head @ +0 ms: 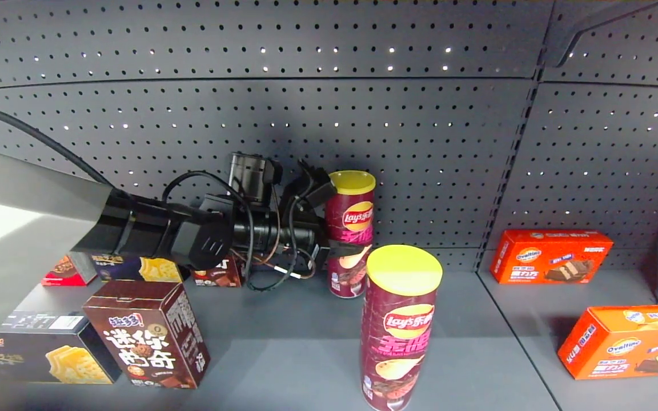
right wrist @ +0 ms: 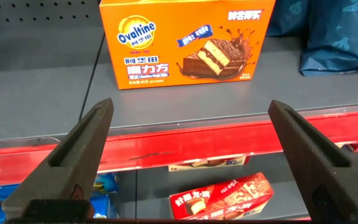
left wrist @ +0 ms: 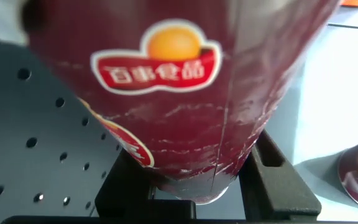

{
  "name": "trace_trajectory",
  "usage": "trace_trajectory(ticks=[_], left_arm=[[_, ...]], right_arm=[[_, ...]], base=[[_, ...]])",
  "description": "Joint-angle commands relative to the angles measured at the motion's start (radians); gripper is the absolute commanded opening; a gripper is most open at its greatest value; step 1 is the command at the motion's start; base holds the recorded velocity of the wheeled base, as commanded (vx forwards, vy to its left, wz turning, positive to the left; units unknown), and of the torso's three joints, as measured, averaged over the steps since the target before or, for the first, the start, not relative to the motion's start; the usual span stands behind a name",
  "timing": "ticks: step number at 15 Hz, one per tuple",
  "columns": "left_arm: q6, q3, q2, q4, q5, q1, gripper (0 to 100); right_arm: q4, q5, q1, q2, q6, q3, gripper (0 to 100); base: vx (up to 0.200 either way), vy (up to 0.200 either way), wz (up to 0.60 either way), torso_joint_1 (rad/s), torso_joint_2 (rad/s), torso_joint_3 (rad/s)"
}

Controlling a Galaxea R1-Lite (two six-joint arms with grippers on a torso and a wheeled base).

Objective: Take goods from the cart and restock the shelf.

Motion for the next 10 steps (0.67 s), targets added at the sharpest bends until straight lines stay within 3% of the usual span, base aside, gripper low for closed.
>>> trace_trajectory(ticks=[1,3,7,10], left_arm=[[0.0,-0.014,0.023,-0.001,-0.022,0.002,0],[0.0,-0.018,0.032,-0.004,-0.068,0.002,0],[0.003,-0.034,0.049,-0.008,-0.097,0.005,0],[0.045,-0.054,0.056,-0.001,-0.112,0.006,0]], right_arm=[[0.0,0.001,0.0,0.003,0.0,0.0,100],[0.0,0.001,0.0,0.003,0.0,0.0,100],[0.0,0.001,0.0,0.003,0.0,0.0,100],[0.0,0.0,0.0,0.003,0.0,0.0,100]], base=[[0.0,0.0,0.0,0.0,0.0,0.0],[0.0,0.0,0.0,0.0,0.0,0.0],[0.0,0.0,0.0,0.0,0.0,0.0],[0.0,0.0,0.0,0.0,0.0,0.0]])
